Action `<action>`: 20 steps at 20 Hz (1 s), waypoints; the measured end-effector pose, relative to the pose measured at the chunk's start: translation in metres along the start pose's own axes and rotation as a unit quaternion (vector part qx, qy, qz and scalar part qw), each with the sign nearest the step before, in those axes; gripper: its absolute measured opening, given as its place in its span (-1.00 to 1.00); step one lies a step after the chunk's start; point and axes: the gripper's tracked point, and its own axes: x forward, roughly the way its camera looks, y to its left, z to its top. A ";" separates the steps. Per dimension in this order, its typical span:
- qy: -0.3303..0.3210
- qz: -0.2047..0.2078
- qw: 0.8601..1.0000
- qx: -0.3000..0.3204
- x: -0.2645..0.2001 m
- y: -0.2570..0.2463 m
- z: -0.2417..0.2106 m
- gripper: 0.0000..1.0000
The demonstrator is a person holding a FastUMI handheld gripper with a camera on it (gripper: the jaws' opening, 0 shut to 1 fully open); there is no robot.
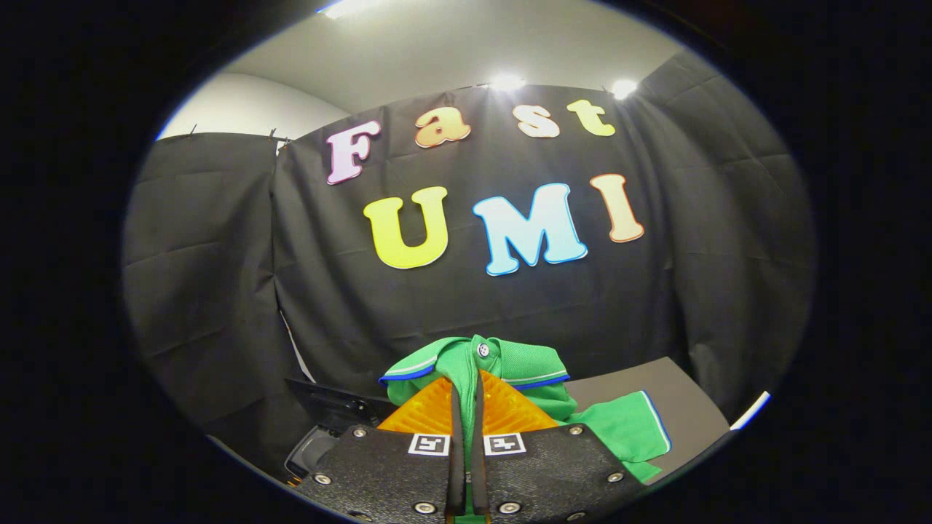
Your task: Put the clothes into the washing machine and then close the washing machine lid.
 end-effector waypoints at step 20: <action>0.013 0.114 0.993 -0.019 0.012 0.259 -0.060 -0.94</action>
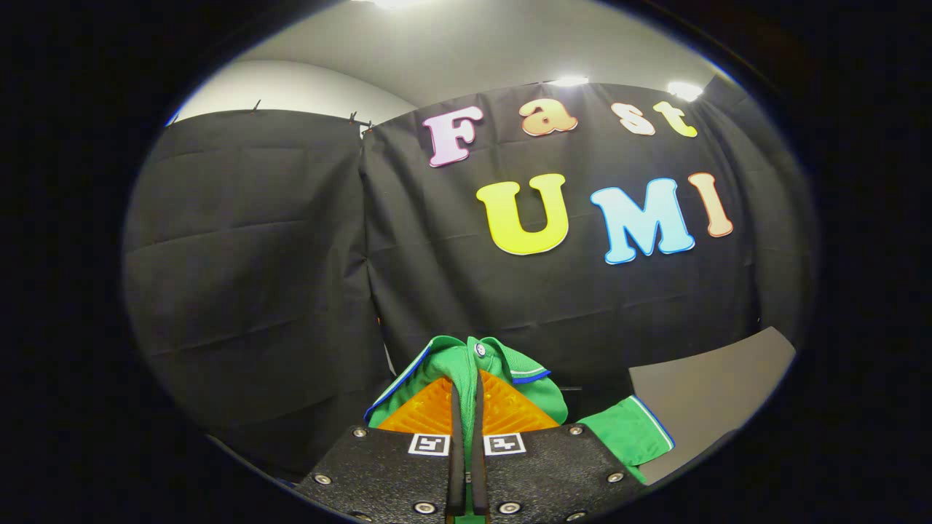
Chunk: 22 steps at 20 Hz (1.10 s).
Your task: Put the clothes into the washing machine and then close the washing machine lid.
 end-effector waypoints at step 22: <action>0.174 -0.076 0.981 -0.033 0.094 -0.028 -0.224 -0.85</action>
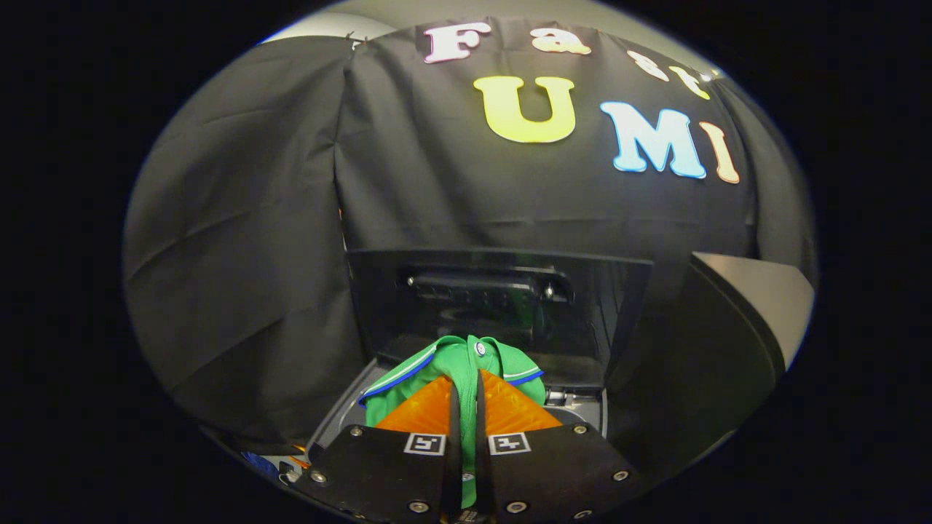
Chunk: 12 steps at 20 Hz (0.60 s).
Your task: Put the clothes into the washing machine and then close the washing machine lid.
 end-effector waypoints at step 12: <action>-0.024 -0.068 0.997 0.012 -0.020 -0.023 0.000 0.95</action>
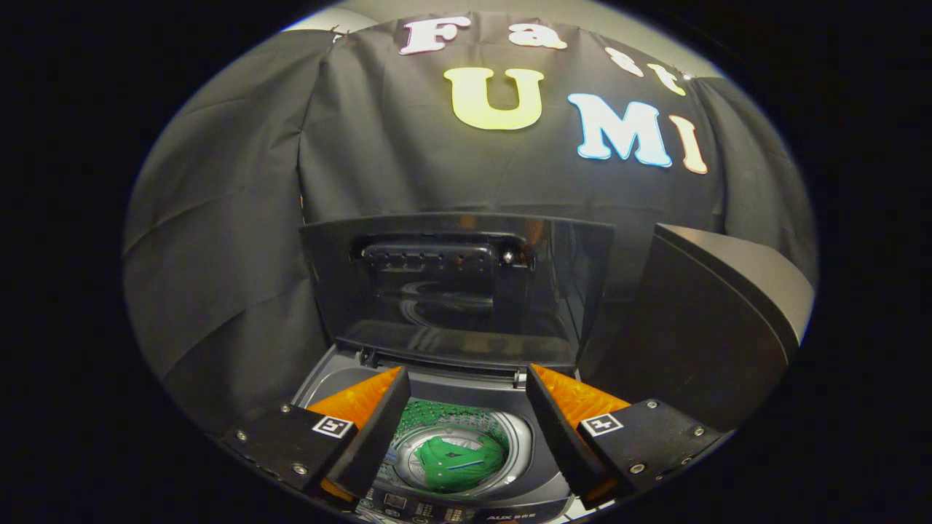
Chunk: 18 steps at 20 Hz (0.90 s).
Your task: Put the clothes into the washing machine and then close the washing machine lid.
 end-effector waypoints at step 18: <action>-0.169 -0.040 0.985 0.011 -0.007 -0.038 0.155 0.94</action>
